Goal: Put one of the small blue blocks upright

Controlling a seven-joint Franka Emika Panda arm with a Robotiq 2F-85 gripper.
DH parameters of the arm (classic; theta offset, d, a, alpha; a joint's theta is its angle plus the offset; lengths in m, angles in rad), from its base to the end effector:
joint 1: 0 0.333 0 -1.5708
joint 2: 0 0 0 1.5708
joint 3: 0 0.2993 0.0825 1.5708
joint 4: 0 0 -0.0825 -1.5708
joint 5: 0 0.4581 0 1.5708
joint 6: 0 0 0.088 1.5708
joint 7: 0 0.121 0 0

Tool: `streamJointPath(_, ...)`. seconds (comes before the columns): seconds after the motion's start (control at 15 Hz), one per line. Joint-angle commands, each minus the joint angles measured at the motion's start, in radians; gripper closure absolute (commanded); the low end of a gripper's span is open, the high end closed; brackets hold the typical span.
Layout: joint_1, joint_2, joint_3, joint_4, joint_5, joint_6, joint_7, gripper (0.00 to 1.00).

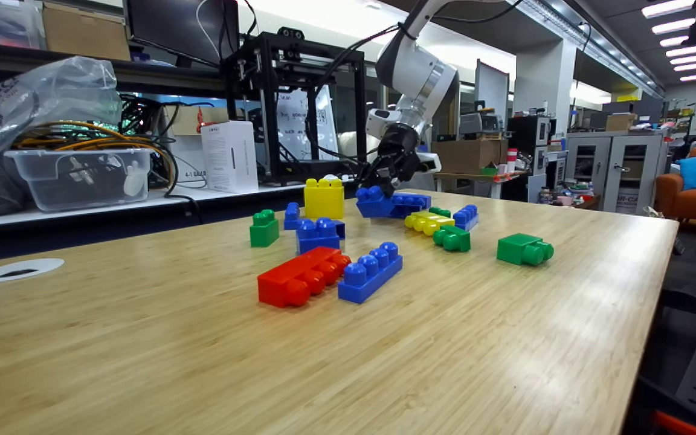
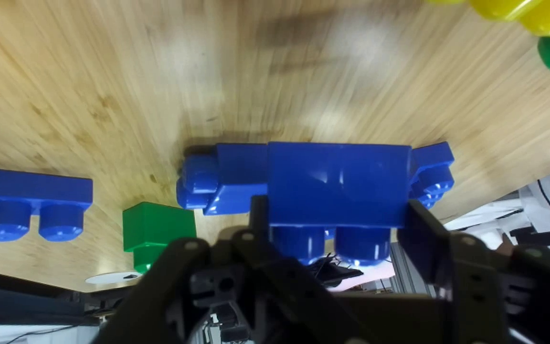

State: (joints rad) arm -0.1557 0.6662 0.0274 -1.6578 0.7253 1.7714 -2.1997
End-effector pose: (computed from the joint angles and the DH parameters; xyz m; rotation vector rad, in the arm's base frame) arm 0.6727 -0.0198 0.1348 -1.5385 -1.7709 -0.5049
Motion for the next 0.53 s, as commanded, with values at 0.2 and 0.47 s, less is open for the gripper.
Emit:
streamJointPath(0.2, -0.018, 0.005, 0.01, 0.005, -0.005, 0.026, -0.002, 0.56)
streamJointPath(0.47, -0.021, 0.006, 0.014, 0.005, -0.009, 0.012, -0.001, 0.31)
